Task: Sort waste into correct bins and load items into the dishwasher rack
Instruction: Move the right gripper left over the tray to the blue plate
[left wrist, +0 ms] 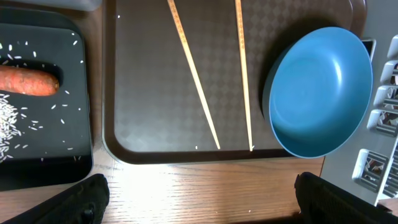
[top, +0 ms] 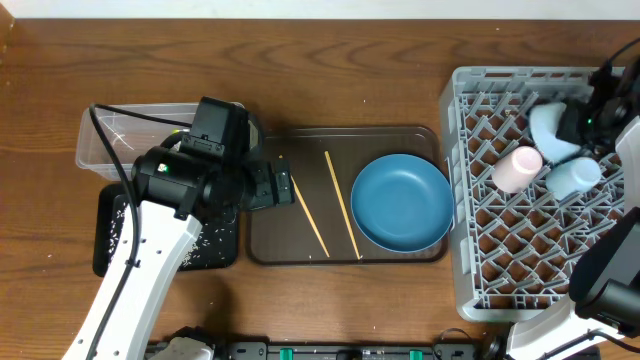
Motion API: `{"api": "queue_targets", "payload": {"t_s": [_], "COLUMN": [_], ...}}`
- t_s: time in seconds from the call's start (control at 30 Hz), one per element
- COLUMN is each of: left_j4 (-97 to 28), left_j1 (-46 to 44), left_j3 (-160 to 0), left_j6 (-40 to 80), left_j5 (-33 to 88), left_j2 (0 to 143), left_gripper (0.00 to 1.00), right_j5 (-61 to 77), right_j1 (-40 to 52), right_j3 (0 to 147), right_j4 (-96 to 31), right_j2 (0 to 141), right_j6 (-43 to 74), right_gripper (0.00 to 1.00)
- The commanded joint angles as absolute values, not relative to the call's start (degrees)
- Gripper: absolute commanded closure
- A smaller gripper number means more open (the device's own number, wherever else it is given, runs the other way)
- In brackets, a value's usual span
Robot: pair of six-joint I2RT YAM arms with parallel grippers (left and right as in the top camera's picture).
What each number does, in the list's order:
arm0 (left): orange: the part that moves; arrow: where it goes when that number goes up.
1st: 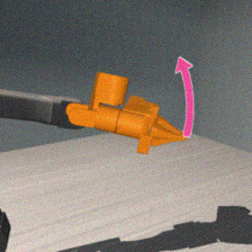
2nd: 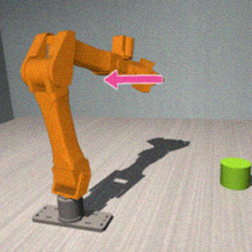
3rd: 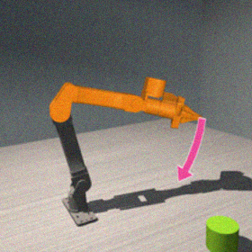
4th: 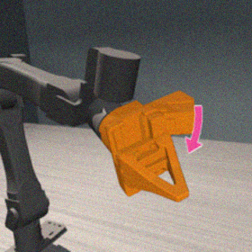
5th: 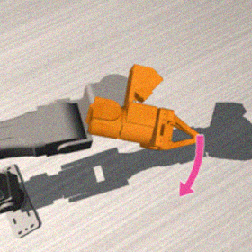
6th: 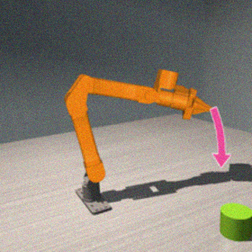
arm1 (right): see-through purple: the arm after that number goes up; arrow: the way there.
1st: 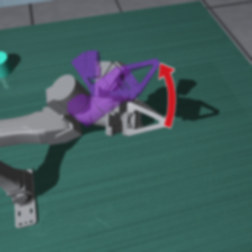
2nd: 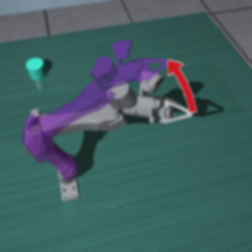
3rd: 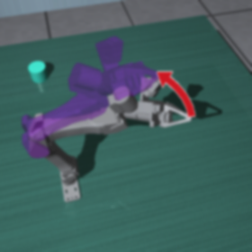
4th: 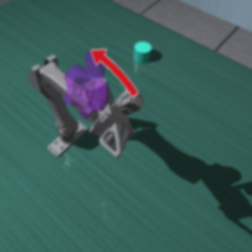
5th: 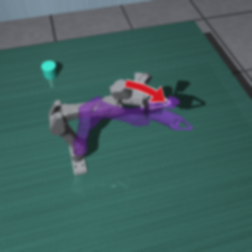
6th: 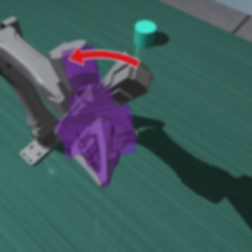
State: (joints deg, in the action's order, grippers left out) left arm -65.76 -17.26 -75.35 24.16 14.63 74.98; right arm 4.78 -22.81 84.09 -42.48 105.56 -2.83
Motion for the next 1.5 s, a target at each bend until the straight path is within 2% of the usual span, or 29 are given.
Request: {"api": "queue_targets", "payload": {"t_s": [0.0,0.17,0.63,0.7,0.83,0.87,1.17,1.33,1.47], "left_j4": [-65.9,-65.9,-65.9,-65.9,-65.9,-65.9,-65.9,-65.9,-65.9], "left_j1": [-17.0,-17.0,-17.0,-17.0,-17.0,-17.0,-17.0,-17.0,-17.0], "left_j3": [-76.5,-76.5,-76.5,-76.5,-76.5,-76.5,-76.5,-76.5,-76.5], "left_j6": [24.1,24.1,24.1,24.1,24.1,24.1,24.1,24.1,24.1], "left_j5": [14.3,14.3,14.3,14.3,14.3,14.3,14.3,14.3,14.3], "left_j2": [74.6,74.6,74.6,74.6,74.6,74.6,74.6,74.6,74.6], "left_gripper": [0.02,0.02,0.02,0.02,0.02,0.02,0.02,0.02,0.02], "right_j5": [-2.0,2.6,30.2,36.0,44.6,45.6,48.0,42.0,35.8], "right_j1": [-23.7,-23.8,-23.7,-23.2,-21.6,-21.3,-13.5,-5.0,3.2], "right_j3": [83.7,84.9,86.4,86.4,86.4,86.4,86.1,85.3,85.2], "right_j4": [-41.7,-41.4,-43.9,-46.7,-57.0,-58.8,-75.2,-76.1,-75.0], "right_j2": [104.0,102.5,98.3,98.1,97.5,97.5,97.5,97.5,97.5], "right_j6": [-0.7,-0.7,3.2,3.2,3.1,3.1,-9.1,-9.3,-9.3], "right_gripper": [0.99,0.98,0.99,0.94,0.68,0.65,0.61,0.53,0.52]}}
